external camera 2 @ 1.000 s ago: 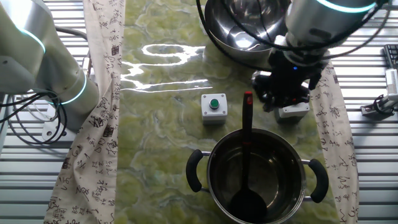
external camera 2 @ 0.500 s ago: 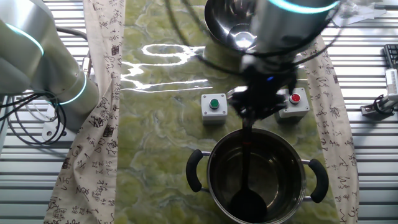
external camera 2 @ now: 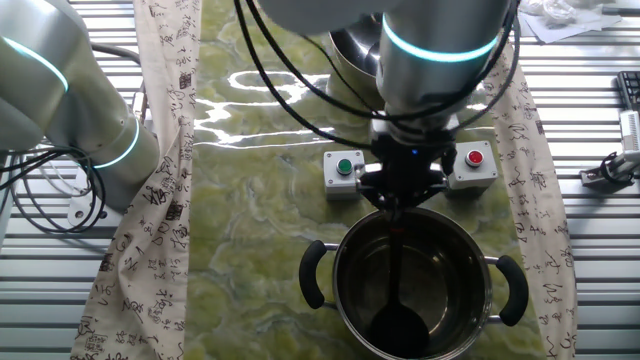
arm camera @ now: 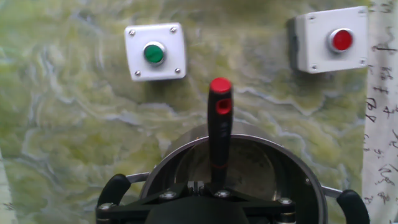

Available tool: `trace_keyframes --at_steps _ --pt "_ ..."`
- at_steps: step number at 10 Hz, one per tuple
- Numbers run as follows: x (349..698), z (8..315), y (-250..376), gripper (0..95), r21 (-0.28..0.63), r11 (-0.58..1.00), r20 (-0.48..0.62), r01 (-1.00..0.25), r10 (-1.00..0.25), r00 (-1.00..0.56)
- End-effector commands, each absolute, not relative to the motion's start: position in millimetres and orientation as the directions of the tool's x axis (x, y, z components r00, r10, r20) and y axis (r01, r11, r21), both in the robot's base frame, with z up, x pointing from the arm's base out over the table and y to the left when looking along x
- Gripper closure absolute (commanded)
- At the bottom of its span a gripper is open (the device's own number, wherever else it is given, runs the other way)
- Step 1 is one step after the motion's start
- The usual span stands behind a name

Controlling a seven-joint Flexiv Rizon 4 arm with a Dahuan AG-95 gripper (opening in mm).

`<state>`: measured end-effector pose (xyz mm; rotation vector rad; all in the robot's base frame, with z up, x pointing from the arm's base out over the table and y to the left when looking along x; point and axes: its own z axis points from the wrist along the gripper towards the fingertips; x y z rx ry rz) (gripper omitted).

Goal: Scoop water with a large spoon from one bowl to another

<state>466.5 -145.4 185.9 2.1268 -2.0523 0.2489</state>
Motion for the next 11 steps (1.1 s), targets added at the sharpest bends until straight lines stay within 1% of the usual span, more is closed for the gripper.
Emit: trace_keyframes --at_steps 1,6,8,11 --pt "467.7 181.1 -146.6 95.0 -0.007 -0.043 0.243 -0.999 -0.969 0.040" --pt "471.5 171.8 -148.4 95.0 -0.029 -0.043 0.242 -0.999 -0.970 0.035" --pt "475.7 163.2 -149.6 95.0 -0.031 -0.057 0.229 -0.998 -0.972 0.048" --pt "479.1 160.2 -149.9 95.0 -0.028 -0.071 0.230 -0.997 -0.971 0.063"
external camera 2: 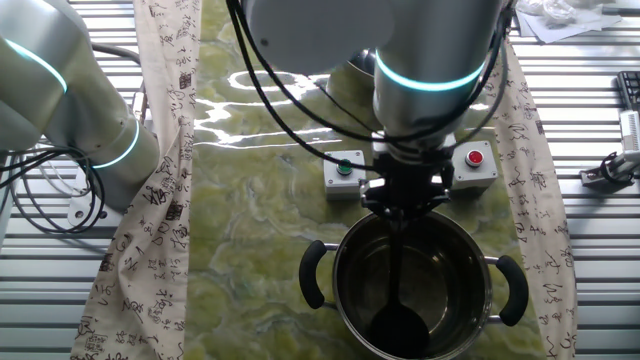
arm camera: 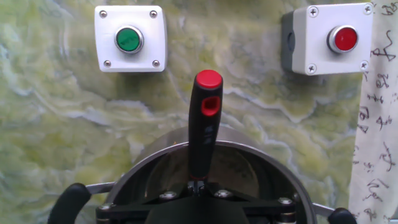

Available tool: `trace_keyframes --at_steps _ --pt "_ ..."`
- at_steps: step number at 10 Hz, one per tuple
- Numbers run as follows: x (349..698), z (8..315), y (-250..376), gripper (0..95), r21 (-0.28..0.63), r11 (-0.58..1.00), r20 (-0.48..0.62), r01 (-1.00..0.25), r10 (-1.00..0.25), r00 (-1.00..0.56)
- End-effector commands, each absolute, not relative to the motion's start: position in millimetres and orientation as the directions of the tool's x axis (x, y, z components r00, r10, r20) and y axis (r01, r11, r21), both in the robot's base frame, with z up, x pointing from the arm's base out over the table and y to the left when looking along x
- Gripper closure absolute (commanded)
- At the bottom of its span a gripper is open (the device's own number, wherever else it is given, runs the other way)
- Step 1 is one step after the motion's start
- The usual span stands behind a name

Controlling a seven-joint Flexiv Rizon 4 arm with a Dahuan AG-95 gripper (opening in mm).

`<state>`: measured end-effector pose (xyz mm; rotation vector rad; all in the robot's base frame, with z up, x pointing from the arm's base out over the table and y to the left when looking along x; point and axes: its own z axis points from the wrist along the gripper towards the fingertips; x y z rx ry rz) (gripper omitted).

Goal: Scoop water with a large spoon from one bowl to another

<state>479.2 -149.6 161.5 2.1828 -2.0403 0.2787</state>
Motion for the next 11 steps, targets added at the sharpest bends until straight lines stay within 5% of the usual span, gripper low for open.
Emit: trace_keyframes --at_steps 1,11 --pt "480.1 158.3 -150.1 95.0 -0.032 -0.070 0.231 -0.997 -0.971 0.061" --pt "491.6 151.4 -149.9 95.0 -0.032 -0.076 0.229 -0.997 -0.971 0.067"
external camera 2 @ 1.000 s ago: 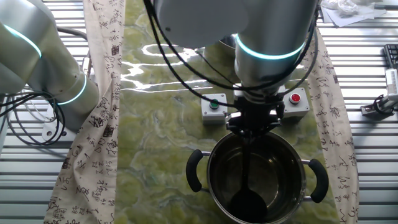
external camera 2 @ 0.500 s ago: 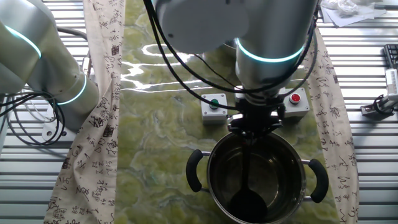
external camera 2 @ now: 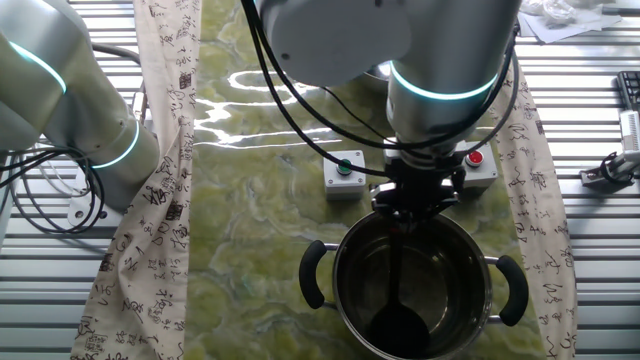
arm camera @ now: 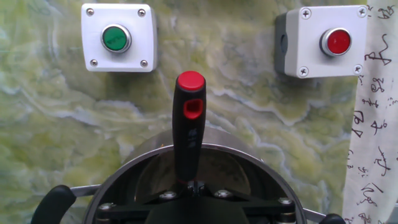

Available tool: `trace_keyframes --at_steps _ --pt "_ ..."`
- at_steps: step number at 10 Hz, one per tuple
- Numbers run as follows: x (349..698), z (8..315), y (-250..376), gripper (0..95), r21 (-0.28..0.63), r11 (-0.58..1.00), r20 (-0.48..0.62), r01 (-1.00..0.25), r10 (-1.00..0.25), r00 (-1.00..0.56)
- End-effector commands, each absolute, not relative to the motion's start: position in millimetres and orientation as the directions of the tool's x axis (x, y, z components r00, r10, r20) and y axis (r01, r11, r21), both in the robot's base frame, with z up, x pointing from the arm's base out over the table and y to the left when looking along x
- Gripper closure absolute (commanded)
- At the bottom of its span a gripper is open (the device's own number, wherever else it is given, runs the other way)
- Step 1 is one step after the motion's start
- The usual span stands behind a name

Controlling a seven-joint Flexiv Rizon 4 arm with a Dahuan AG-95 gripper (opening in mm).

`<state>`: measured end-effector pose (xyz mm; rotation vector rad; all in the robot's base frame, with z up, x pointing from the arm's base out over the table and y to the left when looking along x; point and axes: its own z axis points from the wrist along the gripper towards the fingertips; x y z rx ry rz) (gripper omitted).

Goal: Scoop water with a large spoon from one bowl to another

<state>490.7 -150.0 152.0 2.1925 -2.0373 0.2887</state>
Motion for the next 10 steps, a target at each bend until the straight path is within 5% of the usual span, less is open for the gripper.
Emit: trace_keyframes --at_steps 1,10 --pt "491.6 151.4 -149.9 95.0 -0.032 -0.077 0.229 -0.997 -0.971 0.068" --pt "492.8 151.9 -149.8 95.0 -0.032 -0.071 0.176 -0.997 -0.982 0.065"
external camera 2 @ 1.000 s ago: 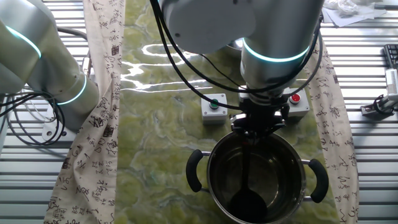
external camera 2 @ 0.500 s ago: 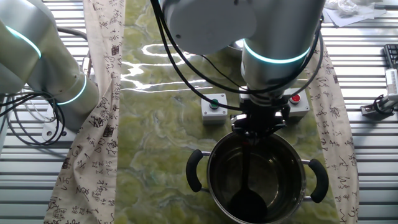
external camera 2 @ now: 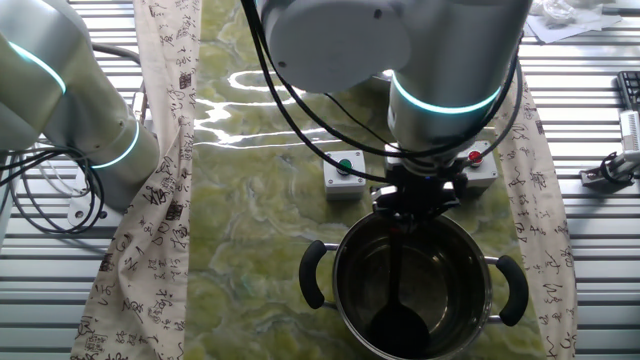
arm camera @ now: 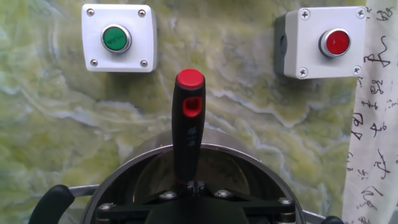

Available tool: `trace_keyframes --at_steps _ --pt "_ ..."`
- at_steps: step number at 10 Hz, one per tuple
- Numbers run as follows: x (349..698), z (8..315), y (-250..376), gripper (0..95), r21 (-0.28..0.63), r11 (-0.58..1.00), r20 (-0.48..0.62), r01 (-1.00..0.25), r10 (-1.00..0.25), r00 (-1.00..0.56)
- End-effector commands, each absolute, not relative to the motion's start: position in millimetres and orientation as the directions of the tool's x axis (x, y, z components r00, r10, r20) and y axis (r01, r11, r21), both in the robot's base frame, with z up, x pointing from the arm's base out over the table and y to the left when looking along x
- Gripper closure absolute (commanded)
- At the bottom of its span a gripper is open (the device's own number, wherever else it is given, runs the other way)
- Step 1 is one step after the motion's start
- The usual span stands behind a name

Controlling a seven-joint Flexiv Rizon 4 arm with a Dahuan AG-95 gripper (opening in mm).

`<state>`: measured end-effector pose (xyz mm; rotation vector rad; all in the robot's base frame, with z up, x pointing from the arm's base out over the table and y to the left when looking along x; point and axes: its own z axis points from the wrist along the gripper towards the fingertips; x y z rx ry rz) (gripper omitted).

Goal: Scoop water with a large spoon from one bowl to another

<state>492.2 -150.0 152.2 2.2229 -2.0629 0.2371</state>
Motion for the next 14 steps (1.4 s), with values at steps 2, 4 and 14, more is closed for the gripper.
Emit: trace_keyframes --at_steps 2,4,14 --pt "491.9 152.7 -149.8 95.0 -0.031 -0.066 0.157 -0.997 -0.986 0.060" --pt "491.9 152.7 -149.8 95.0 -0.029 -0.074 0.162 -0.997 -0.984 0.068" --pt "491.7 155.4 -149.5 95.0 -0.023 -0.059 0.175 -0.998 -0.983 0.054"
